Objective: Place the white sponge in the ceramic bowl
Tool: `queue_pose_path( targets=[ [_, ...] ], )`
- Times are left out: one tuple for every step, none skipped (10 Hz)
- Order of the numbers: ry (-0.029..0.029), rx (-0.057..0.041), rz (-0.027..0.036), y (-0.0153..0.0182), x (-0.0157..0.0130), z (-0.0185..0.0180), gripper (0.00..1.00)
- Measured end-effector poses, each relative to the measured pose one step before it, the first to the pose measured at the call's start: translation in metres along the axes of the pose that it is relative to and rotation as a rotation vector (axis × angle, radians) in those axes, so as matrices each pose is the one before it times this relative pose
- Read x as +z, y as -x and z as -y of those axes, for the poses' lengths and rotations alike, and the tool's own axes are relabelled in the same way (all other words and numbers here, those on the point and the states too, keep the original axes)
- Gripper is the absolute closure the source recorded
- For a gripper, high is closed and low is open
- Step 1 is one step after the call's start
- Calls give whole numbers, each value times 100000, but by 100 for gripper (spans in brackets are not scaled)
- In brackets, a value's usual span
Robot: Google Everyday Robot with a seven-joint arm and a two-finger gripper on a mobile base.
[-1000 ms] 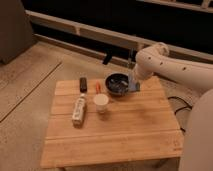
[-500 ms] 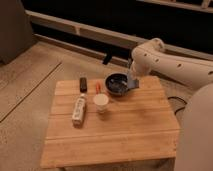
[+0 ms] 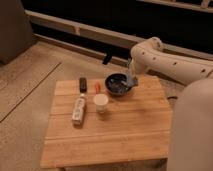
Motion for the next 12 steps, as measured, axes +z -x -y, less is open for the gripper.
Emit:
queue_pose_path(
  targets=[
    [792,-2086,622,1054,918,-728,100],
    [1409,-2971,712,1229,1142,-1115,100],
    [871,-2284,78,603,769,-802,100],
    [1077,-2071,-1074,251,1194,-715,100],
    [1321,-560,-1272,20,1125,-386,100],
    [1505,613,-2265,-358,1403,-180,100],
    [499,514,-1232,-165,736,58,100],
    [1515,430,-1750,-244,1312,-82,100],
    [1021,-269,-40,94,480,-40,100],
    [3396,-636,700,398,521,-495,100],
    [3094,-735,307,303,391,-607,97],
    [2662,-393,-922,-14,369,-527,90]
  ],
)
